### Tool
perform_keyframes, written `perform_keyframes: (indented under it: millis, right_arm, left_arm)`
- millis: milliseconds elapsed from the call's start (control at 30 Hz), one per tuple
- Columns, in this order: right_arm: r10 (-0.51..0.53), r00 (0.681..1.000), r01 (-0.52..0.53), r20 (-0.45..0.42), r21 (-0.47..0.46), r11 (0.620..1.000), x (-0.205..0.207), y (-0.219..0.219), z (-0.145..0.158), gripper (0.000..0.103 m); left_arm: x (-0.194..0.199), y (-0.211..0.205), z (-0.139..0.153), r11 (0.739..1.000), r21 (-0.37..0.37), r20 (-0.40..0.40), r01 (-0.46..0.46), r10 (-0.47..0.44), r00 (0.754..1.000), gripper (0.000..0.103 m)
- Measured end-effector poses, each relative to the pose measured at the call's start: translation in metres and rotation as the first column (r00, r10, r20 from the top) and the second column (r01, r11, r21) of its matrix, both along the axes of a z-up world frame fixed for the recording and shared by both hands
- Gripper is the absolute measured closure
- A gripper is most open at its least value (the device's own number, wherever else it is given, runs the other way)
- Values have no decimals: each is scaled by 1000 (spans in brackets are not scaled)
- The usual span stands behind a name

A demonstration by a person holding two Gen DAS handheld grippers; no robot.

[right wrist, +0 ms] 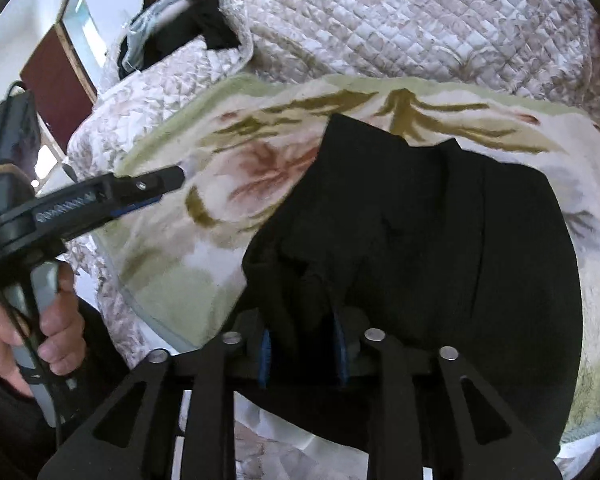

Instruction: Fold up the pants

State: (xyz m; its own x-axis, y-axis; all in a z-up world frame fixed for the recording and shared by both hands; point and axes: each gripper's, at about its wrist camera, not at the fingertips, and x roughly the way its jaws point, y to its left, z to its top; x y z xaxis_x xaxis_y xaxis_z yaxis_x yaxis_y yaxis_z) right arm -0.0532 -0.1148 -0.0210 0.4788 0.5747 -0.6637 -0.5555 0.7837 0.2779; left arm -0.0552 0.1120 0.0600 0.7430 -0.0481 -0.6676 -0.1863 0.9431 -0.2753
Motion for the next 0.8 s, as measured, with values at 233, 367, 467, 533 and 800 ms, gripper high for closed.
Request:
perform_keyframes:
  millis: [233,367,467,533,800]
  right_arm:
    - [74,997,-74,4,44,996,-12,-4,14,58]
    - [57,998,-60,24,147,987,-14,-34,34,57]
    - [-21,998,8,55,216,976,-14,-61,41,57]
    - [-100,994,86,53,220,972,-12,-74,38,57]
    - [-86,992,95,-97,88,992,10,-73,4,60]
  left_arm:
    - [1,-4,0,1000,3,7,24,-24,1000,58]
    - [4,-12,0,998,9,10,56,-56,998,57]
    - [6,-21,0,997,15,12,82,-82,997,57]
    - [8,-27,1,995,25,11,97,-97,995,57]
    - [29,-59,6,980,53,1,192,-192,981,57]
